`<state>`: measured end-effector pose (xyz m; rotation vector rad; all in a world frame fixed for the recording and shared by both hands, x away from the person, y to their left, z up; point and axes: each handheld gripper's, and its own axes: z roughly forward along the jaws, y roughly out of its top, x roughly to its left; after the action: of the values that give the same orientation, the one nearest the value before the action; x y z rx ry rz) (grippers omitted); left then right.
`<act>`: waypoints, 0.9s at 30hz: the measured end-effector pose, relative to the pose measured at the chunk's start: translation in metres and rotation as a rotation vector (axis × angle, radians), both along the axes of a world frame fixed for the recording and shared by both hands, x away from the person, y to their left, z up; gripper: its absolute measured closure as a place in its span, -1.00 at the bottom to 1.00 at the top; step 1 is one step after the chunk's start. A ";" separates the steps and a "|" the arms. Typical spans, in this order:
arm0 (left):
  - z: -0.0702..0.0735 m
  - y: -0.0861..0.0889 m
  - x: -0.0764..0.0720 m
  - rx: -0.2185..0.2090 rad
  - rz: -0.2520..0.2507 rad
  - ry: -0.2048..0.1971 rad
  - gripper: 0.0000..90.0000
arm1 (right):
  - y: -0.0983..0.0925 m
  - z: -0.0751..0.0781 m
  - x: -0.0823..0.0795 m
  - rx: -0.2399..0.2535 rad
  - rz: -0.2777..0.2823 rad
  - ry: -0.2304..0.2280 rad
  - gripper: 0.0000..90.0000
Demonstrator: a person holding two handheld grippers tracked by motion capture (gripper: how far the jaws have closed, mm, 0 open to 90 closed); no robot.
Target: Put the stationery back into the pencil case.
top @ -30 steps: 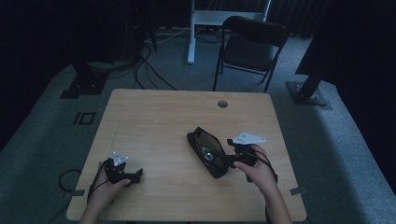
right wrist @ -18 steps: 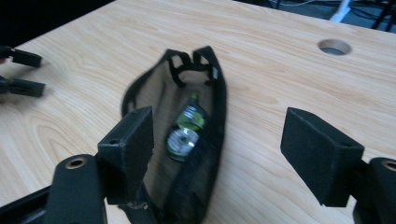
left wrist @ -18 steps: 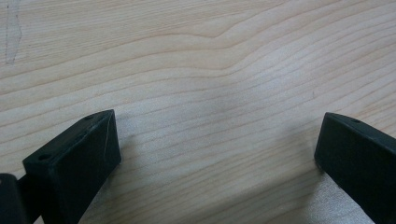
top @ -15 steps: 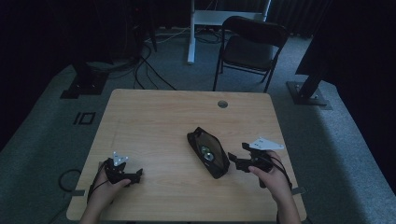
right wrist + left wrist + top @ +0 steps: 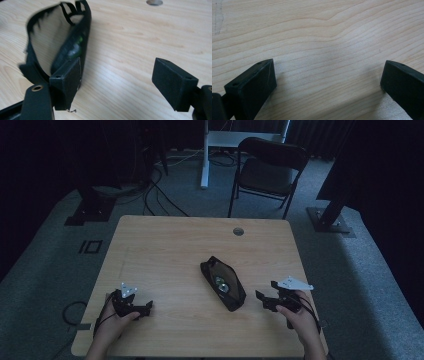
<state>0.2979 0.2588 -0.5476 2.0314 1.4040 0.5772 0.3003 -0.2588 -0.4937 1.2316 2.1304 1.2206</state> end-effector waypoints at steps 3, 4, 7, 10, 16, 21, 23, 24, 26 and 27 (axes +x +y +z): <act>0.000 0.000 0.000 0.000 0.000 0.000 -0.99 | -0.004 -0.011 -0.001 -0.005 -0.011 0.011 -0.49; 0.000 0.000 0.000 0.000 0.000 0.000 -0.99 | -0.006 -0.015 -0.002 -0.007 -0.016 0.015 -0.50; 0.000 0.000 0.000 0.000 0.000 0.000 -0.99 | -0.010 -0.024 -0.003 -0.008 -0.034 0.025 -0.52; 0.000 0.000 0.000 0.000 0.000 0.000 -0.99 | -0.014 -0.031 -0.004 -0.022 -0.049 0.028 -0.52; 0.000 0.000 0.000 0.000 0.000 0.000 -0.99 | -0.021 -0.047 -0.007 -0.037 -0.067 0.054 -0.53; 0.000 0.000 0.000 0.000 0.000 0.000 -0.99 | -0.021 -0.055 -0.007 -0.059 -0.074 0.067 -0.55; 0.000 0.000 0.000 0.000 0.000 0.000 -0.99 | -0.021 -0.056 -0.008 -0.067 -0.077 0.075 -0.55; 0.000 0.000 0.000 0.000 0.000 0.000 -0.99 | -0.021 -0.056 -0.008 -0.070 -0.078 0.072 -0.55; 0.000 0.000 0.000 0.000 0.000 0.000 -0.99 | -0.021 -0.056 -0.008 -0.096 -0.081 0.087 -0.55; 0.000 0.000 0.000 0.000 0.001 0.000 -0.99 | -0.021 -0.057 -0.007 -0.120 -0.079 0.100 -0.55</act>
<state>0.2979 0.2588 -0.5476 2.0311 1.4046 0.5774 0.2929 -0.2802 -0.5508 1.3355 2.1683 1.0025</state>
